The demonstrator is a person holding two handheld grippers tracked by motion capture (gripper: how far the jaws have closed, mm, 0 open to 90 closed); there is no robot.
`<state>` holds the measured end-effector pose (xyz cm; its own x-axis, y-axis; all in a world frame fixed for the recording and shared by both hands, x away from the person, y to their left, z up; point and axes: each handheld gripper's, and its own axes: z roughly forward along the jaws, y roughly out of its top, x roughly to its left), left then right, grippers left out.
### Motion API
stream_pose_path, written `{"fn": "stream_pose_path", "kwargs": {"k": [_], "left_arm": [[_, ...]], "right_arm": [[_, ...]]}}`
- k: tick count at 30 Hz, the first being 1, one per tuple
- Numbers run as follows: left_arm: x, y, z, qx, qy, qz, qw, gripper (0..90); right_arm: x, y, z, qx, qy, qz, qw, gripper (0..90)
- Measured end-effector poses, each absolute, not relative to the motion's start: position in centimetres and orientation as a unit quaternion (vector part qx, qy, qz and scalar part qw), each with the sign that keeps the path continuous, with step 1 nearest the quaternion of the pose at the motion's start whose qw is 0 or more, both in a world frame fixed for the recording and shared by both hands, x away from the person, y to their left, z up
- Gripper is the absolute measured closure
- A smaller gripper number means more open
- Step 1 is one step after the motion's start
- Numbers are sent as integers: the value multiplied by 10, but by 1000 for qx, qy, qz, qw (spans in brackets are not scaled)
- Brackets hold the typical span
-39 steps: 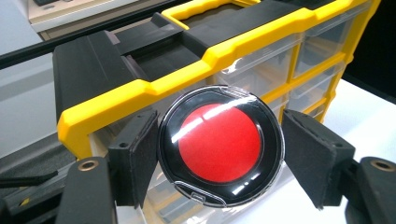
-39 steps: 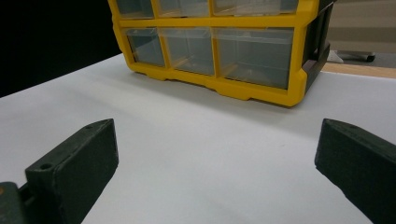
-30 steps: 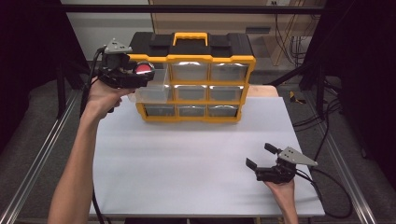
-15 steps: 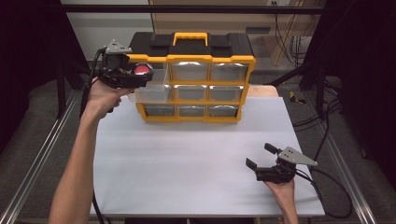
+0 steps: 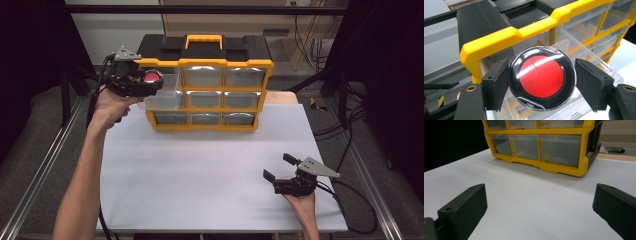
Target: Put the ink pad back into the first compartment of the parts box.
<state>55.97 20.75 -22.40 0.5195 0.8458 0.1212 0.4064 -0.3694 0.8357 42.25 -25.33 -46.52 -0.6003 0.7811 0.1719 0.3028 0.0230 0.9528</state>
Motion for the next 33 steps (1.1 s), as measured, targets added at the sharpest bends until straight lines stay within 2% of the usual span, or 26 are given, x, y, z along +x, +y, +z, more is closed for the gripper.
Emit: {"fn": "stream_pose_path", "kwargs": {"k": [33], "left_arm": [[567, 208, -230, 775, 421, 267, 388, 276]], "right_arm": [[422, -254, -465, 397, 684, 577, 206, 4]]}}
